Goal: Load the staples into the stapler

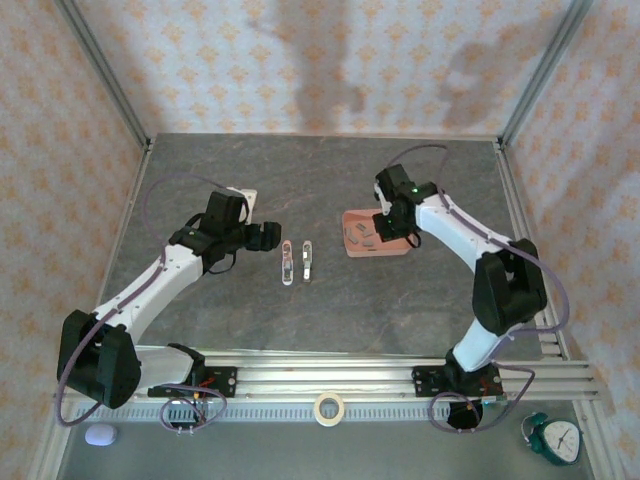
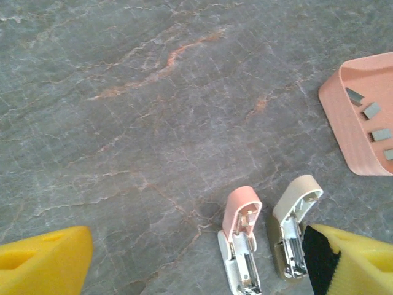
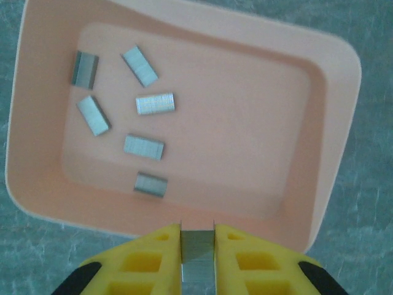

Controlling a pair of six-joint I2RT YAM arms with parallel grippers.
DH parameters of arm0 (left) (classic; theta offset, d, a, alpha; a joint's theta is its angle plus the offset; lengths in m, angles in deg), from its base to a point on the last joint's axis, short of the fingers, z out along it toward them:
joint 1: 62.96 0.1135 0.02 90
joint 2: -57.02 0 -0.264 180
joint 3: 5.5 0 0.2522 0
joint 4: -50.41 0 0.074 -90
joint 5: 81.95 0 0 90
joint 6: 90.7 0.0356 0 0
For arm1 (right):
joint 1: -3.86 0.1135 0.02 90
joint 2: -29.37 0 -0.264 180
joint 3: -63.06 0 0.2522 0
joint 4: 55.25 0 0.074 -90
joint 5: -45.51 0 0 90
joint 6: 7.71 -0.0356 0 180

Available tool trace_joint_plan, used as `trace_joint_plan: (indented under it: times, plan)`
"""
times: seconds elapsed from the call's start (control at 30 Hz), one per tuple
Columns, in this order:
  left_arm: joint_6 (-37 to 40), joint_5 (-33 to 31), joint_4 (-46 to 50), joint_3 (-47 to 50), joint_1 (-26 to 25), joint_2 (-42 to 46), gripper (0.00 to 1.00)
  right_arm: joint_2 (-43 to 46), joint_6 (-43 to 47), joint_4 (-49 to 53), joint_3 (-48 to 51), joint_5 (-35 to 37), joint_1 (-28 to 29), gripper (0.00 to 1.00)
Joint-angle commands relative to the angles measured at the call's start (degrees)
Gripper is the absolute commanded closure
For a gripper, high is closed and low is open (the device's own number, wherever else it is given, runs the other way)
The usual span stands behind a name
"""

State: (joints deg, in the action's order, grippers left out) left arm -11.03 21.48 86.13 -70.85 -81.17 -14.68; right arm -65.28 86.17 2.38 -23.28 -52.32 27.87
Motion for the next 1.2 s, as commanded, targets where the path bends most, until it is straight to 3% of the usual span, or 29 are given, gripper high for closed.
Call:
trace_joint_plan:
  times: [0.0, 0.53, 0.8, 1.17]
  plan:
    - [1.6, 3.2, 1.7, 0.2, 0.6, 1.3, 0.10, 4.2, -7.8, 0.0, 4.1, 0.8, 2.0, 0.82]
    - [2.6, 3.0, 0.6, 2.8, 0.9, 5.1, 0.10, 6.0, -32.6, -3.4, 16.3, 7.5, 18.1, 0.81]
    - [1.3, 1.8, -0.7, 5.3, 1.1, 5.1, 0.10, 4.7, -35.4, -4.2, 18.4, 7.8, 19.0, 0.81]
    - [-3.1, 4.1, -2.8, 7.8, 1.1, 5.5, 0.11, -4.0, -34.6, -2.7, 14.8, 6.0, 19.0, 0.80]
